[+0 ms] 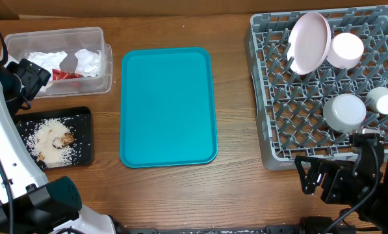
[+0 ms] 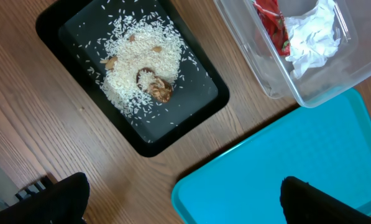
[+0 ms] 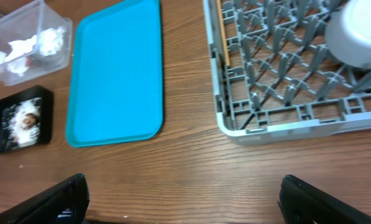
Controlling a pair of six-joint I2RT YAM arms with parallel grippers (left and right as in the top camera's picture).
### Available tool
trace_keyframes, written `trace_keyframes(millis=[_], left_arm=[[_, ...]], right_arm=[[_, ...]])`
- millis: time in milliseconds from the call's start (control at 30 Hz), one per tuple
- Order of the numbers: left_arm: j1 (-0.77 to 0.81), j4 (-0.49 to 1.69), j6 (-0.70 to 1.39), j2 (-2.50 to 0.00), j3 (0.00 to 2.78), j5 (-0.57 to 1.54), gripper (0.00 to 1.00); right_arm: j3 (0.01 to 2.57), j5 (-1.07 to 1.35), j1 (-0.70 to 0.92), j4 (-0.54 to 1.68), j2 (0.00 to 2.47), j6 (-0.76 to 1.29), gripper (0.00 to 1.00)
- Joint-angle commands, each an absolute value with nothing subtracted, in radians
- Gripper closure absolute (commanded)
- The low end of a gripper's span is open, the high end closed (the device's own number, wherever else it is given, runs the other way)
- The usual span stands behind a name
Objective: Sort waste into correct bins and load items into the dishwasher
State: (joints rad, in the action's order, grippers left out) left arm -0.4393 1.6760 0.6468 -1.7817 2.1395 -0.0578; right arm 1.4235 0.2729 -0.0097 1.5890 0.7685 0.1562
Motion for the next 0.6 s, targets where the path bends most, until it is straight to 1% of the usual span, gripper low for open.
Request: trace_keyframes(millis=[0,133,233,400,567], left_arm=[[-0.445,1.674,0.635,-1.788,2.135,-0.07,0.0],[-0.445,1.674,0.635,-1.788,2.135,-0.07,0.0],[-0.445,1.674,0.635,-1.788,2.135,-0.07,0.0],[-0.445,1.674,0.635,-1.788,2.135,-0.07,0.0],[-0.445,1.674,0.635,-1.788,2.135,-0.07,0.0]], right_arm=[[1.419,0.225,-0.006,1.585,0.769,0.126,0.0],[1.395,0.236,-0.006,1.577,0.768,0.124,0.0],[1.334,0.259,-0.006,1.504,0.755,0.124,0.0],[1.107,0.264,-0.006,1.245,0.643,0.123,0.0],[0.788,0.266,-0.006,0.938,0.458,0.119,0.0]])
